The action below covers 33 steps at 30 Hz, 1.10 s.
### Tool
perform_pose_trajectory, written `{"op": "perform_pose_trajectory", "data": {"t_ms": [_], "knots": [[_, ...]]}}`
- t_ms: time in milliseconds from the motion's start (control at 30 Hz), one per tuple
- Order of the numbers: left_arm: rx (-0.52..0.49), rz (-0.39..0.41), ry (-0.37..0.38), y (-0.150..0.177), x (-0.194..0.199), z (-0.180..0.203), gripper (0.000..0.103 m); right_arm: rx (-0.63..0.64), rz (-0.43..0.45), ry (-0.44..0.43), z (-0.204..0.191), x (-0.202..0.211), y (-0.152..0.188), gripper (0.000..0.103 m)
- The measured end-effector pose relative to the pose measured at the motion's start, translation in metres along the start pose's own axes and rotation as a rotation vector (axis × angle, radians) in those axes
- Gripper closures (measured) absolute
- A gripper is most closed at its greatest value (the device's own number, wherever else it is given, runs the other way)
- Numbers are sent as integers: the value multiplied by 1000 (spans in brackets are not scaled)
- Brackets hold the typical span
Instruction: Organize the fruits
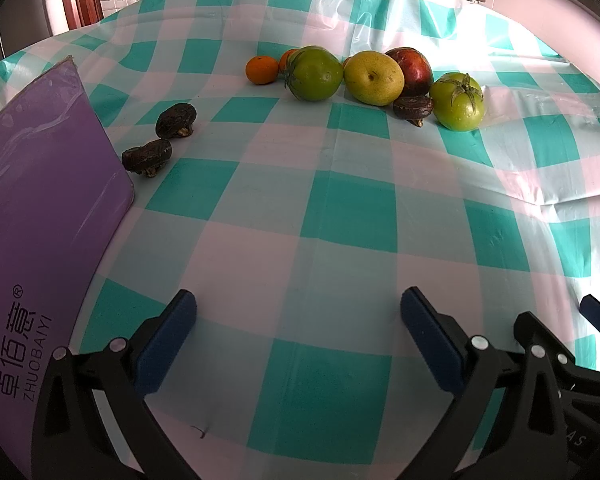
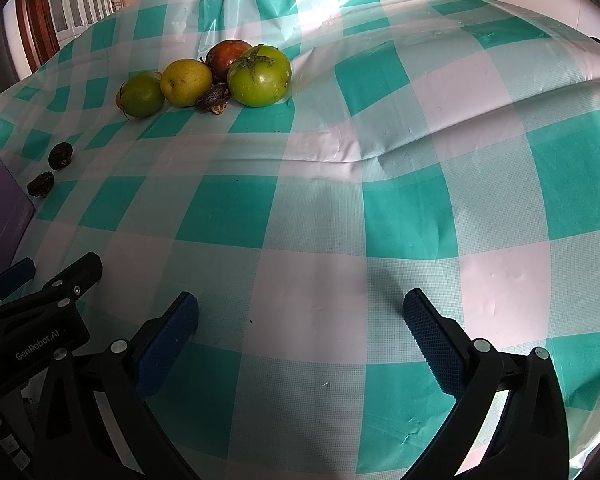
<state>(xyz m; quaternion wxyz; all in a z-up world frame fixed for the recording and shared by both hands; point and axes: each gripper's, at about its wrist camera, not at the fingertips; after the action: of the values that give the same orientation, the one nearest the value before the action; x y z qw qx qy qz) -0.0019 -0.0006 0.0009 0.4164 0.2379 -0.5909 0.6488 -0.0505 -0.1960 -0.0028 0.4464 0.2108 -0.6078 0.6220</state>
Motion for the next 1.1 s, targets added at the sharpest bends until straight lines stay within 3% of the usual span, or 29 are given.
{"op": "perform_pose_trajectory", "data": {"t_ms": [300, 433, 500, 600, 733, 900, 1000, 1100], "knots": [[-2, -9, -1, -1, 0, 1, 1, 0, 0, 0, 0, 0, 0, 4], [-14, -114, 6, -15, -4, 1, 1, 0, 0, 0, 0, 0, 0, 4], [-54, -123, -52, -26, -4, 2, 1, 0, 0, 0, 0, 0, 0, 4], [-180, -59, -215, -50, 2, 5, 1, 2, 1, -1, 0, 0, 0, 4], [-247, -85, -262, -90, -6, -4, 1, 9, 1, -3, 0, -1, -2, 4], [-357, -107, -172, -146, 1, -6, 1, 20, -62, 49, -8, 0, -11, 4], [-272, -248, -46, -193, -4, -37, 1, -3, -98, -5, -30, 8, -26, 4], [-200, -467, 77, -231, -27, -77, 2, 45, -56, -132, -77, 25, -53, 5]]}}
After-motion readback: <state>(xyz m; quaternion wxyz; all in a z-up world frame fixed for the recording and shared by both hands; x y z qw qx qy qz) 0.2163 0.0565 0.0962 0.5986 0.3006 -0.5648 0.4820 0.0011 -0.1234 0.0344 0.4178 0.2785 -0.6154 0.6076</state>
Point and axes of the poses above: each gripper's, at about its wrist camera, not at the fingertips, and x roughly against the way its jaws point, z to its right, y to its underside, and after that the axes turned 15 degrees about y, right-handed
